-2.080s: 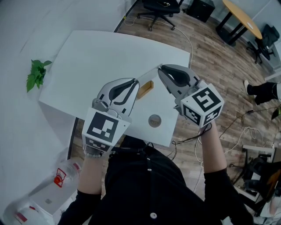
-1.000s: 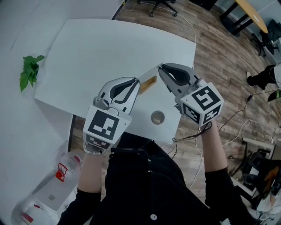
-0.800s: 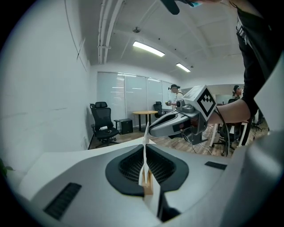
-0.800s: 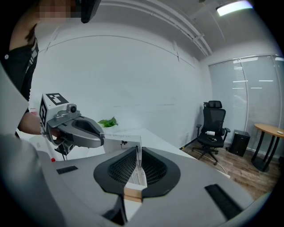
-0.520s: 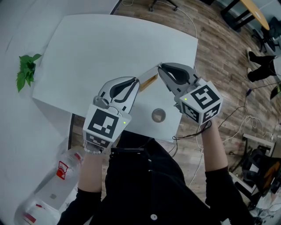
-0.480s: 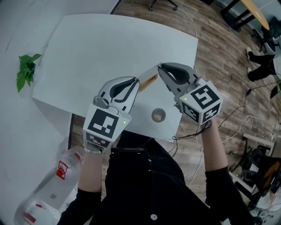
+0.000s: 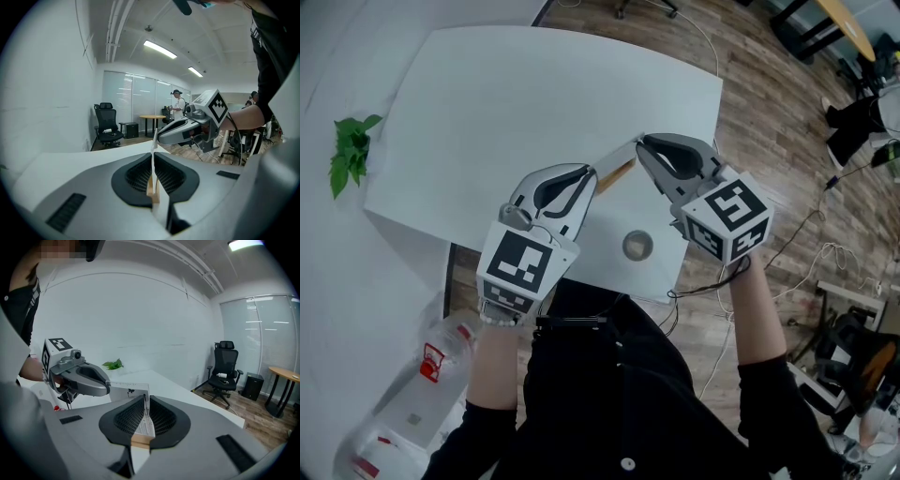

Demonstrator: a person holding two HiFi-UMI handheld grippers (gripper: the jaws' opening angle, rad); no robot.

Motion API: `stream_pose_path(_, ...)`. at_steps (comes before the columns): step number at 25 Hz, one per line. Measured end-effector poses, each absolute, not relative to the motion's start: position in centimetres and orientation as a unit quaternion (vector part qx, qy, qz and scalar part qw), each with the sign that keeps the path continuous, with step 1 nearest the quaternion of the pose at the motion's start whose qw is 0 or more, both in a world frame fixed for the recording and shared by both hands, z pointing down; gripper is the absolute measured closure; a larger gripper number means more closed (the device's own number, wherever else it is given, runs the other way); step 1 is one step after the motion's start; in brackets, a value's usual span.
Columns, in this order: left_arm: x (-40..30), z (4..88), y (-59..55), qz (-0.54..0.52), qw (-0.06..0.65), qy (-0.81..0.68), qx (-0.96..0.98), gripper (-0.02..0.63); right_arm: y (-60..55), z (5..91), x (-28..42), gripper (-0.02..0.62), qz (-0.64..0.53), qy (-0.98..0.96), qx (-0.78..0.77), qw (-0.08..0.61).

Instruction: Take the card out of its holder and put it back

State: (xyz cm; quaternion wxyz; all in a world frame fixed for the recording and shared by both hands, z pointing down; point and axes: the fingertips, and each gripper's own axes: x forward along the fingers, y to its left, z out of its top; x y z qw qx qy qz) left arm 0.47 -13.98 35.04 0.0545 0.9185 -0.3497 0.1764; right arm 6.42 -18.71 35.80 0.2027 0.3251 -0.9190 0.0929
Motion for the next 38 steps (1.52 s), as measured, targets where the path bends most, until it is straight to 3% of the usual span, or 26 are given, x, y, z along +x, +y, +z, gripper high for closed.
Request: stream_pose_path(38,0.2,37.3,-14.3,0.18,0.078,-0.354,0.915,0.578,-19.5,37.6,5.9,0.528,0.105,-0.919,0.313,0.217)
